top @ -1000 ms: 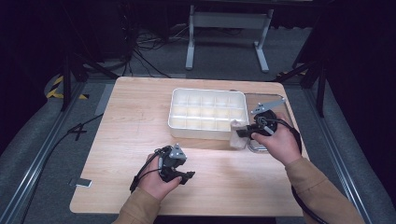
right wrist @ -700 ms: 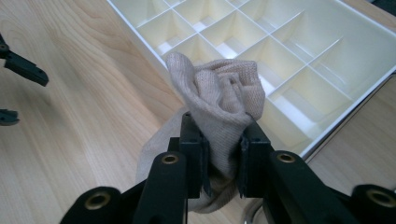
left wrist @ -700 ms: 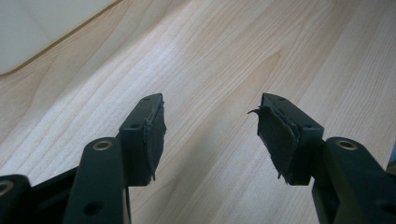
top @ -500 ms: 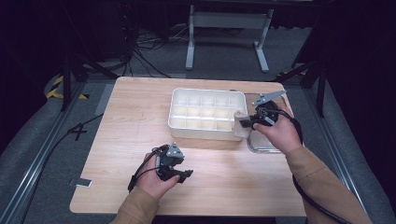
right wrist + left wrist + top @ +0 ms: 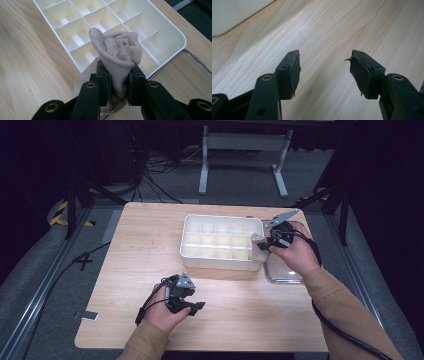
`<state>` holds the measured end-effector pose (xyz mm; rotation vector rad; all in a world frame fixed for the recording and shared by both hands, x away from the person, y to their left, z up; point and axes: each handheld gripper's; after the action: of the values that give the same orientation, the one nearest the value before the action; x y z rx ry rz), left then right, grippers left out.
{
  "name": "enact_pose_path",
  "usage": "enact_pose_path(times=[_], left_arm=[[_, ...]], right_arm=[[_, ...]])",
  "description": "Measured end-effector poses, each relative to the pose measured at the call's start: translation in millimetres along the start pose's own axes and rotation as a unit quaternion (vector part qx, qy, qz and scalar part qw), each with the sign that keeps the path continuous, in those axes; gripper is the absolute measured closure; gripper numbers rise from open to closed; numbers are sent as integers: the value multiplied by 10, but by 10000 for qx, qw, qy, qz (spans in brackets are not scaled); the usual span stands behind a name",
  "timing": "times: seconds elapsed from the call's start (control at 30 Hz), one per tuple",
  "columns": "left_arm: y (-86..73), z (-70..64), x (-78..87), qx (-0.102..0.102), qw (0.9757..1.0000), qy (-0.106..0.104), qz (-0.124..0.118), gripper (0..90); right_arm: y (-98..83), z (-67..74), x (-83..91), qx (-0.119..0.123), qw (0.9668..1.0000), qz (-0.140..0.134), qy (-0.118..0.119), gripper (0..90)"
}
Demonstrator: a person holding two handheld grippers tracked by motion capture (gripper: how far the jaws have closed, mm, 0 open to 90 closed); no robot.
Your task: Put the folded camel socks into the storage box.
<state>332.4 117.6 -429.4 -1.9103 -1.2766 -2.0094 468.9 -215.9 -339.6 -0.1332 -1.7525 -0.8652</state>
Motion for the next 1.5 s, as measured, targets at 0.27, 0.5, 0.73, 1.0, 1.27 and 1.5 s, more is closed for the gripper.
enact_pose_path(times=[0.27, 0.5, 0.73, 1.0, 1.27, 1.5], left_arm=[[-103, 22, 67, 126, 9999, 80, -31, 418], [-175, 49, 122, 236, 9996, 165, -33, 418], [-233, 54, 142, 361, 9992, 176, 2, 418], [-272, 68, 145, 382, 9990, 215, -14, 415], [-254, 58, 131, 330, 9992, 216, 12, 414], [-238, 46, 112, 301, 9993, 198, 41, 414]], right_arm=[[107, -61, -94, 310, 9994, 163, -57, 750], [160, -93, -210, 511, 9982, 277, -117, 750], [163, -108, -345, 593, 9970, 460, -208, 746], [160, -98, -487, 676, 9952, 675, -197, 742], [126, -65, -640, 660, 9922, 1052, -85, 735], [93, -61, -683, 537, 9915, 1185, -34, 733]])
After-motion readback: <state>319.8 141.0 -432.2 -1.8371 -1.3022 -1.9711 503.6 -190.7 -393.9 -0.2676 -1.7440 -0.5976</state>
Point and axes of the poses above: each handheld gripper's, and its own axes: x roughly backward along the jaws, y roughly out of its top, z roughly to its left, and after that the axes turned 9 degrees about z, right-handed
